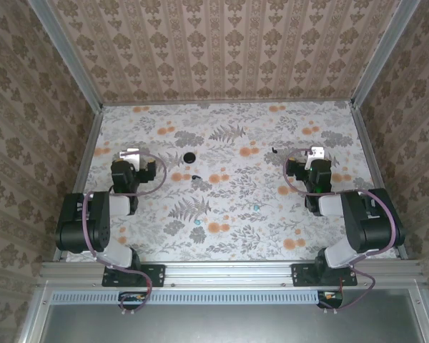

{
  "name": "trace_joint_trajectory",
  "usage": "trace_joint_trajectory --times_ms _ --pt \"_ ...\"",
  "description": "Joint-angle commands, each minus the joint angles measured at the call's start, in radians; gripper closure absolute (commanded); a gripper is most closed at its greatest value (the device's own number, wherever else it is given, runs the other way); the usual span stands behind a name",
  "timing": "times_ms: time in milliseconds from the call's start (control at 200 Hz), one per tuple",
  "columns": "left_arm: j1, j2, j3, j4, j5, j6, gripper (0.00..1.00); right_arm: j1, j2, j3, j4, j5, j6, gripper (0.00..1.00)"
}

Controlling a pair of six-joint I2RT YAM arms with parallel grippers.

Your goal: Insert the wireless bluetooth earbuds into the charging case

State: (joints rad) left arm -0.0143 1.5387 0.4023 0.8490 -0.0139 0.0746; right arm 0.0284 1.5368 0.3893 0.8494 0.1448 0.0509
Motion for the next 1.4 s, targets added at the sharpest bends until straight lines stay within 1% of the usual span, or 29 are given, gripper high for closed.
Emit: trace_joint_trajectory --times_ms 0,1170,1205,1300,1350,1395 --pt "0.000 -0.003 0.005 -0.002 0.014 -0.019 0.00 0.002 -0.004 0.013 0.020 -0.019 -0.011 0.00" --pt "0.003 -0.003 0.006 -0.003 0.018 -0.021 0.00 0.001 -0.003 0.013 0.020 -0.020 -0.010 0.00" --pt "0.003 -0.004 0.005 -0.001 0.012 -0.023 0.00 0.001 -0.005 0.013 0.020 -0.019 -0.010 0.00" --pt "0.004 -0.026 0.013 -0.029 -0.052 -0.050 0.00 0.001 -0.005 0.011 0.022 -0.019 -0.010 0.00" --pt "0.004 -0.055 0.032 -0.083 -0.083 -0.061 0.00 0.001 -0.007 0.012 0.022 -0.024 -0.012 0.00" --pt "0.004 -0.088 0.066 -0.174 -0.107 -0.074 0.00 0.001 -0.014 0.021 -0.001 -0.042 -0.018 0.00"
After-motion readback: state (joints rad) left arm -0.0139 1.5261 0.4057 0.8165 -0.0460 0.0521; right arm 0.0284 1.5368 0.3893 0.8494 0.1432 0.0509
